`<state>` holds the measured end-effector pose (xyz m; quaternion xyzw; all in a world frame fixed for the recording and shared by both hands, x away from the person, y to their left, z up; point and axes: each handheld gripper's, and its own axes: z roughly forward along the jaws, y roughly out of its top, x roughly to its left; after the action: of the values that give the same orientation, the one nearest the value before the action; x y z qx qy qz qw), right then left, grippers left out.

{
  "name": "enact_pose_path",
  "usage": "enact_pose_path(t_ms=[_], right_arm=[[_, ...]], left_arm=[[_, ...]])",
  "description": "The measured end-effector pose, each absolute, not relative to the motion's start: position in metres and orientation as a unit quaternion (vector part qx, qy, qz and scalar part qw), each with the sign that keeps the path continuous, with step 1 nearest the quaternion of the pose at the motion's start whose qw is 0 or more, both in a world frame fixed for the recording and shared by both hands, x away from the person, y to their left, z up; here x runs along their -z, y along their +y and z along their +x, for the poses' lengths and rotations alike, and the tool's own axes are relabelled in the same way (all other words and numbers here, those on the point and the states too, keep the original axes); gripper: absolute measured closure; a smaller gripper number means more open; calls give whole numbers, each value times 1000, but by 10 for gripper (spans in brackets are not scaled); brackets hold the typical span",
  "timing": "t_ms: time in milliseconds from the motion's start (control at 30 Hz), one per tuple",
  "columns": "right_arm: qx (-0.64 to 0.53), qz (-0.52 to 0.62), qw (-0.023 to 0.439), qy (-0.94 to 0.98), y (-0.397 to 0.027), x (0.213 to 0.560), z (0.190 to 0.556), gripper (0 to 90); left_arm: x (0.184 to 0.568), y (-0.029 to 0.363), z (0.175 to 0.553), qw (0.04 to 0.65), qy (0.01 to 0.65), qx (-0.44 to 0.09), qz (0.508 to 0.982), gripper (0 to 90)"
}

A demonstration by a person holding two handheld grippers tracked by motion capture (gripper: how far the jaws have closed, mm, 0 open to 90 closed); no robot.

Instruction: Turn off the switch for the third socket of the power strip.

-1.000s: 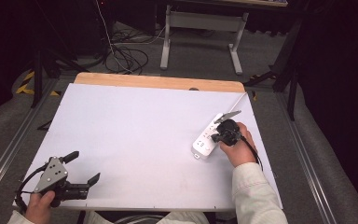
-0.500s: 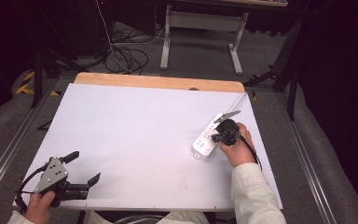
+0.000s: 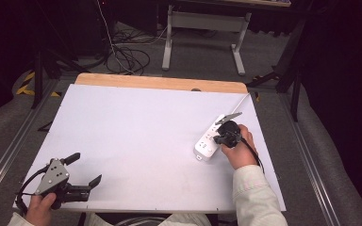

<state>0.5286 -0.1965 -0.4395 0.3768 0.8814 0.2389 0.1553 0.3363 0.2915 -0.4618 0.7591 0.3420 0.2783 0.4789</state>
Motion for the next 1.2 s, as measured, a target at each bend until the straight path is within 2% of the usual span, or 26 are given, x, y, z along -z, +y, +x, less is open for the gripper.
enact_pose_path(t_ms=[367,533,733,1200], right_arm=[[-240,381,154,879,-197,440,529,900],[-228,371,169,884,-195,435,526,900],[-278,362,177,872,-197,424,519,900],[-301,354,183,866,-197,413,511,900]], left_arm=[[462,292,336,478,342,-280,759,20],[462,292,336,478,345,-281,757,20],[462,291,337,479,347,-279,757,20],[462,291,337,478,345,-280,757,20]])
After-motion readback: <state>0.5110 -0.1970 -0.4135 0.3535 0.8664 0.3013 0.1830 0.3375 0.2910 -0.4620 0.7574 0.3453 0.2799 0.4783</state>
